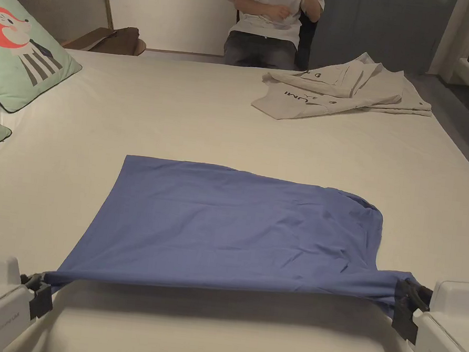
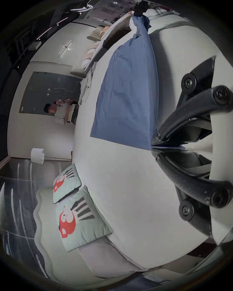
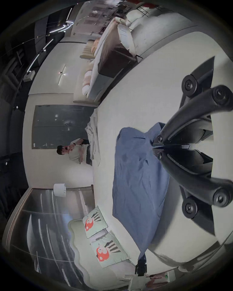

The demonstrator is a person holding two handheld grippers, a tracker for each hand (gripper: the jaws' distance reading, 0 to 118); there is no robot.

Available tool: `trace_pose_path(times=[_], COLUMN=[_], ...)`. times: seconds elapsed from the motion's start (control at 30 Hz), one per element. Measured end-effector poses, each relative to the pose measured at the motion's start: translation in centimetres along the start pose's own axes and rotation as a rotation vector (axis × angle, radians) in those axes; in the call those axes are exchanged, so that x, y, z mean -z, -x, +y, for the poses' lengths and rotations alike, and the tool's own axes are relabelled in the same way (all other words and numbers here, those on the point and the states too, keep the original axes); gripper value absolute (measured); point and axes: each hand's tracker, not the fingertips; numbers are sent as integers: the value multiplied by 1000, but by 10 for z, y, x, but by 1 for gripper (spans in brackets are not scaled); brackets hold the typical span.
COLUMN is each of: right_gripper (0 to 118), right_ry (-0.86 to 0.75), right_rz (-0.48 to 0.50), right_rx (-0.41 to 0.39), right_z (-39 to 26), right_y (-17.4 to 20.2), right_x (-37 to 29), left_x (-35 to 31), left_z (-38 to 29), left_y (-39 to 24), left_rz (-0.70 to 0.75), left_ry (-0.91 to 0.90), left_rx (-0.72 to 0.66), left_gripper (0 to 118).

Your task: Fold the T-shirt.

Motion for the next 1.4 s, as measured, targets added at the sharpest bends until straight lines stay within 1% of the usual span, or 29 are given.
trace_pose_path(times=[0.13, 0.27, 0.3, 0.4, 0.53, 0.6, 0.63, 0.73, 0.77, 0.8, 0.83, 0.87, 0.9, 0.93, 0.97, 1.03, 1.1, 1.2, 1.3, 1.4], right_gripper=[0, 0, 0, 0, 0, 0, 0, 3, 9, 21, 43, 78, 99, 110, 110, 110, 110, 110, 110, 110], right_ry=[63, 131, 150, 194, 274, 341, 318, 328, 334, 331, 319, 292, 266, 245, 195, 91, 23, -118, -212, -268], right_rz=[3, -5, -5, -11, -36, -46, -45, -49, -53, -56, -63, -71, -68, -66, -59, -35, -16, -16, -12, -12], right_rx=[50, 72, 97, 150, 171, 199, 204, 211, 207, 205, 202, 192, 171, 161, 152, 136, 122, 81, 29, 9], right_z=[-24, -48, -54, -71, -90, -98, -99, -88, -83, -76, -71, -62, -51, -43, -32, -10, 11, 32, 46, 50], right_y=[-7, -10, -10, -12, -9, -10, -11, -9, -9, -6, -4, 0, 5, 9, 14, 24, 36, 54, 70, 82], right_x=[-15, -23, -24, -24, -13, -3, -1, -2, -4, -7, -10, -13, -15, -16, -18, -23, -26, -30, -36, -41], left_x=[-21, -35, -37, -31, -23, -16, -15, -12, -14, -19, -21, -23, -25, -27, -34, -39, -42, -41, -43, -47], left_z=[-26, -47, -52, -63, -68, -70, -71, -66, -62, -59, -54, -47, -41, -35, -26, -6, 13, 34, 48, 49], left_y=[4, 5, 6, 11, 10, 8, 6, 7, 6, 2, 0, -1, -4, -8, -14, -25, -37, -52, -71, -90], left_rz=[6, 6, 9, 24, 31, 43, 45, 53, 52, 51, 48, 38, 25, 14, -14, -41, -51, -83, -91, -85], left_ry=[31, 72, 81, 116, 180, 200, 201, 219, 221, 227, 236, 240, 228, 194, 141, 70, 11, -120, -232, -314], left_rx=[-2, -2, 0, 4, -34, -27, -23, -9, -14, -19, -29, -42, -56, -75, -89, -77, -77, -68, -32, -3], left_gripper=[0, 0, 0, 0, 0, 0, 0, 2, 9, 26, 54, 92, 110, 110, 110, 110, 110, 110, 110, 110])
